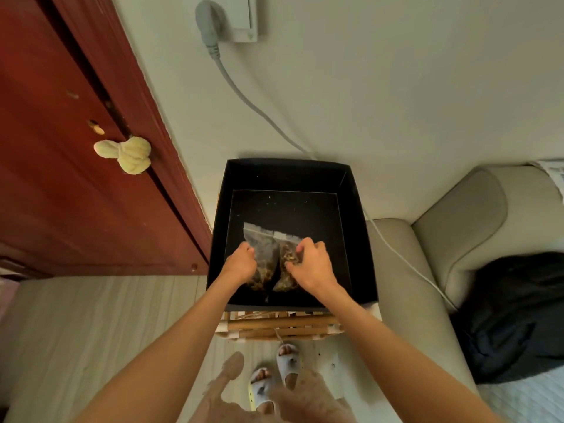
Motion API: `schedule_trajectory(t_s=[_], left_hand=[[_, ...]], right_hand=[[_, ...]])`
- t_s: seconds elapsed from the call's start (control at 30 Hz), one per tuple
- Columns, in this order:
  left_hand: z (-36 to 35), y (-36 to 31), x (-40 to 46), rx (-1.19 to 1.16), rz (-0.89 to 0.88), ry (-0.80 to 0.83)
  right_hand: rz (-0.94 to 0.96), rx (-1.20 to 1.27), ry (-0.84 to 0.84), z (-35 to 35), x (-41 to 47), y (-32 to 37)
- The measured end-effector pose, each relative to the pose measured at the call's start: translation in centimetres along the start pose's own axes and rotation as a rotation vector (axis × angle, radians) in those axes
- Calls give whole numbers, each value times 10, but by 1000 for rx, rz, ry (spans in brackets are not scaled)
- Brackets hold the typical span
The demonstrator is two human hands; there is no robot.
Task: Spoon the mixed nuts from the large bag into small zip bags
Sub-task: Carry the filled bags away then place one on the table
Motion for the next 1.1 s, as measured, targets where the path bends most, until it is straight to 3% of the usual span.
schedule_trajectory(t_s=[0.13, 0.27, 0.4, 0.5, 0.57, 0.67, 0.83, 1.1], left_hand=[[-7, 11, 8, -134, 55, 74], [-10, 13, 4, -143, 86, 104], [15, -1, -11, -52, -7, -5], [47, -12, -36, -18, -165, -132], [68, -11, -62, -180, -261, -199], [83, 20, -102, -611, -277, -185], [89, 119, -166, -814, -141, -508], [35, 250, -259, -987, 229, -926]], right_hand=[[20, -123, 20, -10, 0, 6], [23, -40, 43, -7, -5, 8], [31, -35, 130, 10, -4, 15], [27, 127, 117, 25, -9, 23], [46, 288, 90, 31, -14, 33], [57, 589, 135, 23, -27, 53], [107, 831, 340, -4, -48, 89], [230, 805, 663, -48, -66, 138]])
Point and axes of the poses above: each hand's wrist, its own x-axis towards the middle knuckle, its own z-axis out of the back of the hand, y = z × x, the point moved 9 cm from there along x, towards the middle knuckle, and after that the axes turned 9 degrees about z, right-handed, at the moved point
